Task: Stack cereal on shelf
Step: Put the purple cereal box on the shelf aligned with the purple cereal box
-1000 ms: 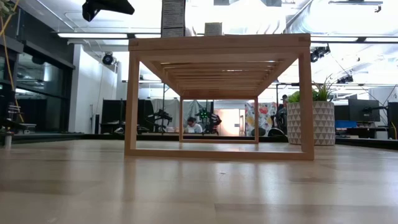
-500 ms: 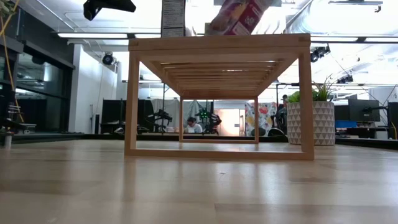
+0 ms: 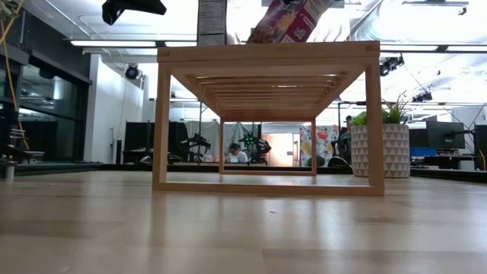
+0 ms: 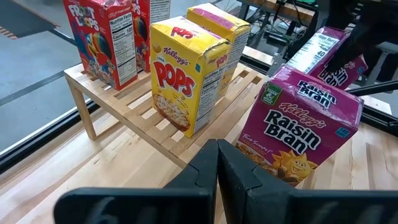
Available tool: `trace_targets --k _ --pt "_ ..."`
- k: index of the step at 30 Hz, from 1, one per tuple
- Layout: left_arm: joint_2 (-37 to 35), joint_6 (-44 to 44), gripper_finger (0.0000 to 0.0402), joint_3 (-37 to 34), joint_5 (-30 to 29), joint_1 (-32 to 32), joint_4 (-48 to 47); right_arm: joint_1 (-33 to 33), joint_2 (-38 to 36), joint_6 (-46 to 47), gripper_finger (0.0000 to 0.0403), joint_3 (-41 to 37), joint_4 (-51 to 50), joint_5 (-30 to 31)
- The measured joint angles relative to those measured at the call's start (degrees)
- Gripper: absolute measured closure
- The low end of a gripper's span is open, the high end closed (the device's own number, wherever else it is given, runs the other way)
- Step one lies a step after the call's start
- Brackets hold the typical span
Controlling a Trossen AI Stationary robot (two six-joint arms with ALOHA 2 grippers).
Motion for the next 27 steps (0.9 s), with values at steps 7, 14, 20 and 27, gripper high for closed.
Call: trace_targets --k 7,14,20,27 --pt "0.0 0.01 0.0401 0.0 0.0 0.0 -0.01 0.02 0.07 -0.19 0.022 0.0 0.26 1.85" --pt "0.0 0.17 0.0401 0.0 0.0 0.0 0.0 -0.33 0.09 -1.25 0.0154 -0.04 2.1 3.54" --pt "0.0 0.56 0.0401 0.0 0.01 -0.02 -0.02 -0.6 -0.29 -3.17 0.0148 -0.07 4.79 3.96" --pt "0.0 0.52 0.0401 0.0 0.02 0.0 -0.02 -0.8 -4.29 -8.36 0.0148 -0.11 4.47 4.66"
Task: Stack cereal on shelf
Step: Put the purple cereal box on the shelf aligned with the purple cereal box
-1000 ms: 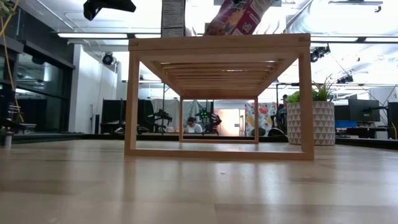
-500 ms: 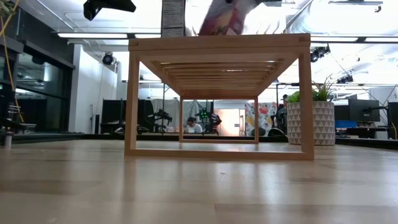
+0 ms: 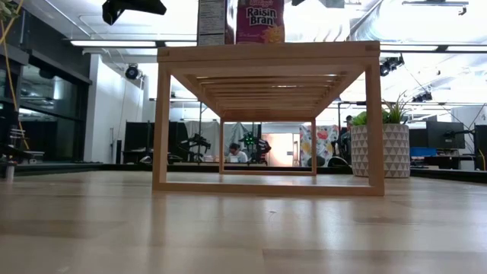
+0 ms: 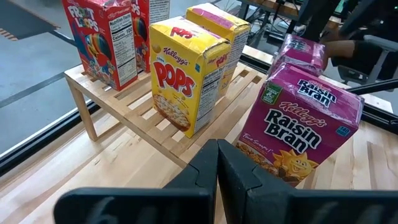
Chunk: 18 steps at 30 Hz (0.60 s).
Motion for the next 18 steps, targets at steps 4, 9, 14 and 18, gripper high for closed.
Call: trace_targets --k 4,9,14,18 --pt "0.0 -0.04 0.0401 0.0 -0.02 0.0 0.0 1.72 -1.28 -1.96 0.015 0.0 -4.12 3.19" --pt "0.04 -0.5 0.0401 0.02 0.0 -0.01 -0.02 3.53 -2.62 -1.81 0.0193 -5.8 -9.7 7.27" --pt "0.04 -0.52 0.0401 0.02 0.02 0.0 0.04 4.05 -11.66 3.87 0.0324 -21.74 0.1 8.32" --pt "0.02 -0.85 0.0401 0.02 0.04 -0.02 0.04 3.8 -21.47 5.98 0.0386 -37.77 21.82 9.21"
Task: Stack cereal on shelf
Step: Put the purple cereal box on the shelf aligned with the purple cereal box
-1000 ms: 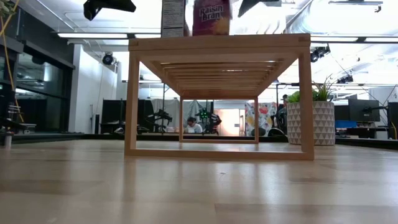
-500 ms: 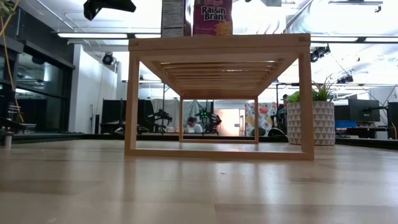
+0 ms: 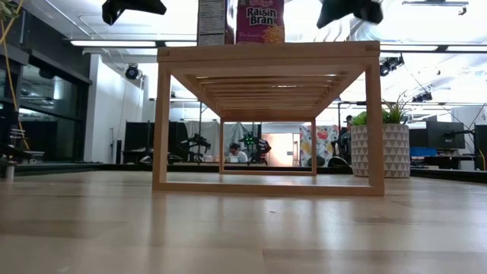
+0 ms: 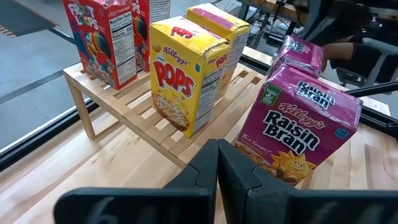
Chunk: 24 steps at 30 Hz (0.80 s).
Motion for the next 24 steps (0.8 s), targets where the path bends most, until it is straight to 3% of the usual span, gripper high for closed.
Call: trace_targets --k 3,7,11,24 --pt "0.0 -0.22 0.0401 0.0 0.0 0.0 0.06 -1.38 -4.51 0.45 0.038 -10.55 18.16 1.46" --pt "0.0 -0.65 0.0401 0.0 0.0 0.02 0.14 -3.89 -5.25 0.1 0.0399 -17.99 31.05 5.14" --pt "-0.01 -1.59 0.0401 0.0 0.0 0.01 0.28 -6.49 -3.38 -0.67 0.04 -20.53 35.84 6.08" --pt "-0.02 -1.59 0.0401 0.0 -0.02 0.01 0.44 -8.47 -1.67 -5.05 0.0402 -20.68 44.41 -0.14"
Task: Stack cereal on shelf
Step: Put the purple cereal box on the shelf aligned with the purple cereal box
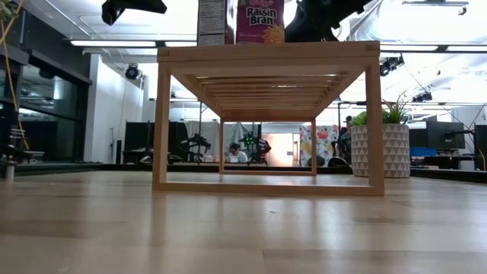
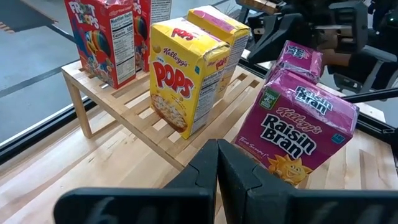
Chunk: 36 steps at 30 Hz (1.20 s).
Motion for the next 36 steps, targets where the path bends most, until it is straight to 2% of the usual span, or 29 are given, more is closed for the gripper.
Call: trace_targets --k 11,26,36 --pt "0.0 0.0 0.0401 0.0 -0.01 0.01 0.0 0.41 0.0 0.57 0.0403 0.02 -0.06 -4.74" --pt "0.0 0.0 0.0401 0.0 -0.02 -0.01 -0.02 4.63 0.0 3.6 0.0403 0.04 -0.11 -3.61" --pt "0.0 0.0 0.0401 0.0 -0.02 0.01 -0.02 4.7 -0.05 6.23 0.0403 0.07 -1.5 -3.18"
